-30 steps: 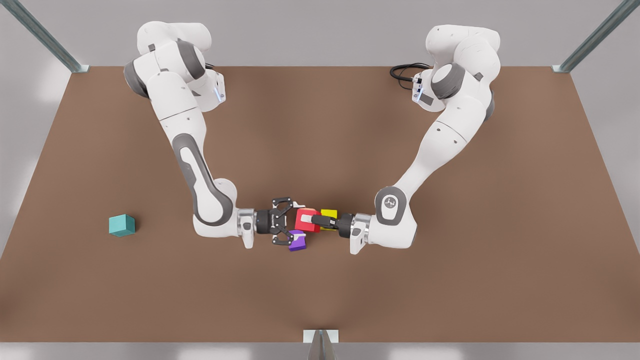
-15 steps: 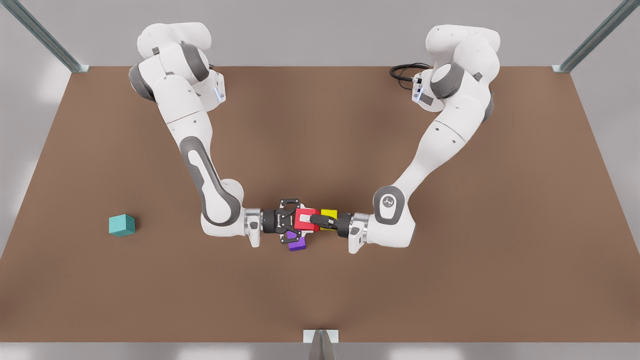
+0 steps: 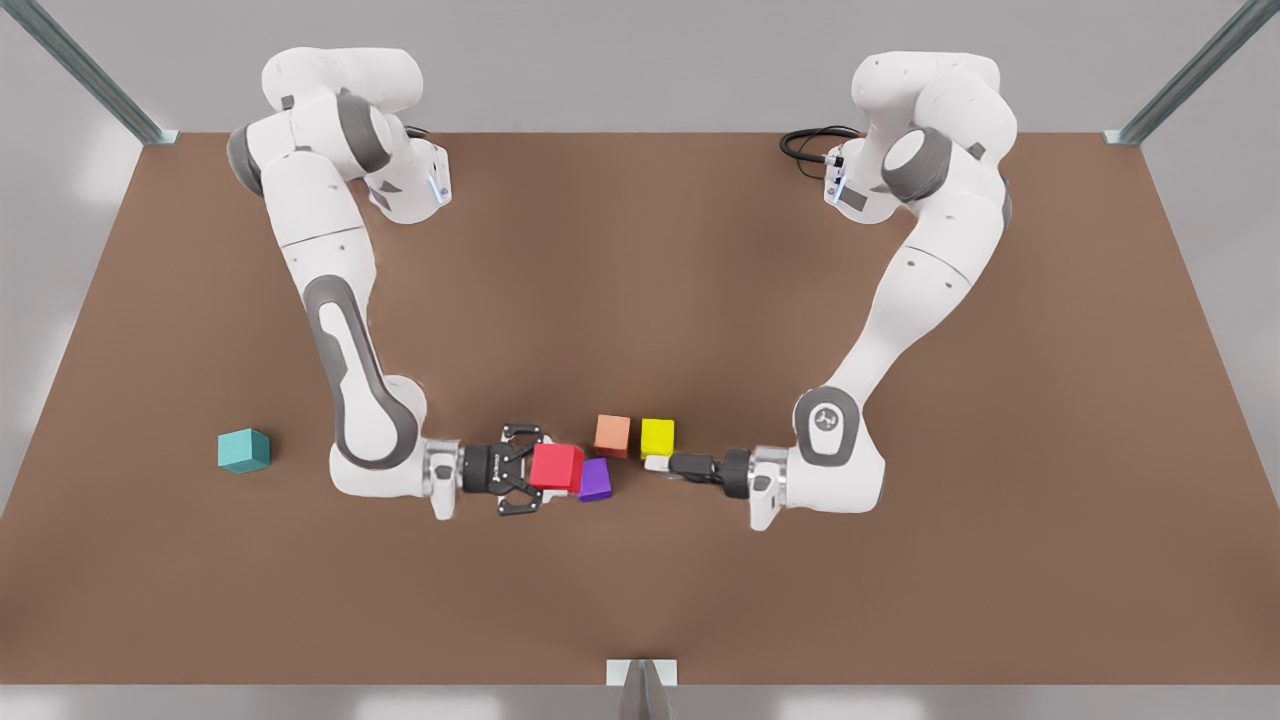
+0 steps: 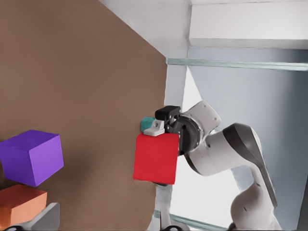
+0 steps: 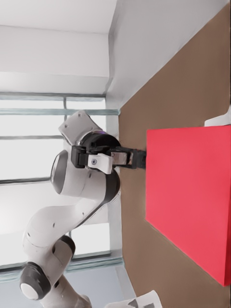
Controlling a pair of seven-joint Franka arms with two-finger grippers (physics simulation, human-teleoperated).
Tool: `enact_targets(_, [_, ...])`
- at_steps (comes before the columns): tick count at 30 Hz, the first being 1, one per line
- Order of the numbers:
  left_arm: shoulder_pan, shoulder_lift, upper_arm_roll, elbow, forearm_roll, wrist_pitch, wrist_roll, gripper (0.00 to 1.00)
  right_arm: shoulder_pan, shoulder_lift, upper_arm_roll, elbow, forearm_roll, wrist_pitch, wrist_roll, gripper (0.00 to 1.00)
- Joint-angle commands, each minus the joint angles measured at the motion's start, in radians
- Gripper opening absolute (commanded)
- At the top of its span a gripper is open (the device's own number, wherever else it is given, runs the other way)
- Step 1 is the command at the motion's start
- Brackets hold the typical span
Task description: Pick up red wooden cube and pass to hand red wooden cube and place in blue wooden cube
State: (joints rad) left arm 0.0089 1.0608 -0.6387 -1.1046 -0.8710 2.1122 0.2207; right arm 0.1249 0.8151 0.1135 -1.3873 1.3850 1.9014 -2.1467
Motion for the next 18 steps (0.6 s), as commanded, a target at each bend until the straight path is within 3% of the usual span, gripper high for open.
enact_targets(1, [0.098, -0.028, -0.004, 0.002, 0.202, -0.225, -0.053, 1.0, -0.103, -0.022, 0.0, 0.008, -0.429, -0.125, 0.018, 0.52])
enact_targets(2, [0.158, -0.074, -0.003, 0.003, 0.347, -0.331, -0.093, 1.0, -0.139, -0.045, -0.002, 0.008, -0.573, -0.131, 0.018, 0.52])
enact_targets(3, [0.204, -0.253, -0.004, 0.002, 0.715, -0.639, -0.321, 1.0, -0.18, -0.077, -0.009, 0.008, -0.776, -0.131, 0.016, 0.52])
enact_targets(5, [0.232, -0.357, -0.006, 0.009, 1.0, -0.859, -0.402, 1.0, -0.182, -0.14, -0.051, 0.008, -1.046, -0.122, 0.016, 0.52])
enact_targets(7, [0.296, -0.406, -0.022, 0.045, 0.986, -0.89, -0.422, 1.0, -0.177, -0.189, -0.057, -0.002, -1.316, -0.068, 0.018, 0.52])
enact_targets(9, [0.3, -0.476, 0.016, 0.005, 1.018, -0.908, -0.411, 1.0, -0.18, -0.197, -0.074, -0.035, -1.44, 0.071, 0.018, 0.52])
enact_targets(10, [0.048, -0.726, 0.354, -0.265, 0.968, -0.727, -0.325, 1.0, -0.185, -0.197, -0.075, -0.039, -1.479, 0.094, 0.015, 0.52])
enact_targets(11, [-0.01, -0.872, 0.441, -0.452, 0.938, -0.58, -0.304, 1.0, -0.192, -0.215, -0.09, -0.07, -1.489, 0.137, 0.013, 0.52])
enact_targets(13, [0.008, -0.848, 0.439, -0.399, 0.893, -0.626, -0.297, 1.0, -0.2, -0.218, -0.138, -0.104, -1.534, 0.263, 0.004, 0.52])
enact_targets(16, [-0.004, -0.806, 0.432, -0.4, 0.868, -0.692, -0.296, 1.0, -0.208, -0.228, -0.201, -0.133, -1.535, 0.295, -0.005, 0.54])
enact_targets(18, [0.006, -0.809, 0.399, -0.359, 0.868, -0.693, -0.297, 1.0, -0.24, -0.263, -0.199, -0.217, -1.534, 0.343, -0.03, 0.53])
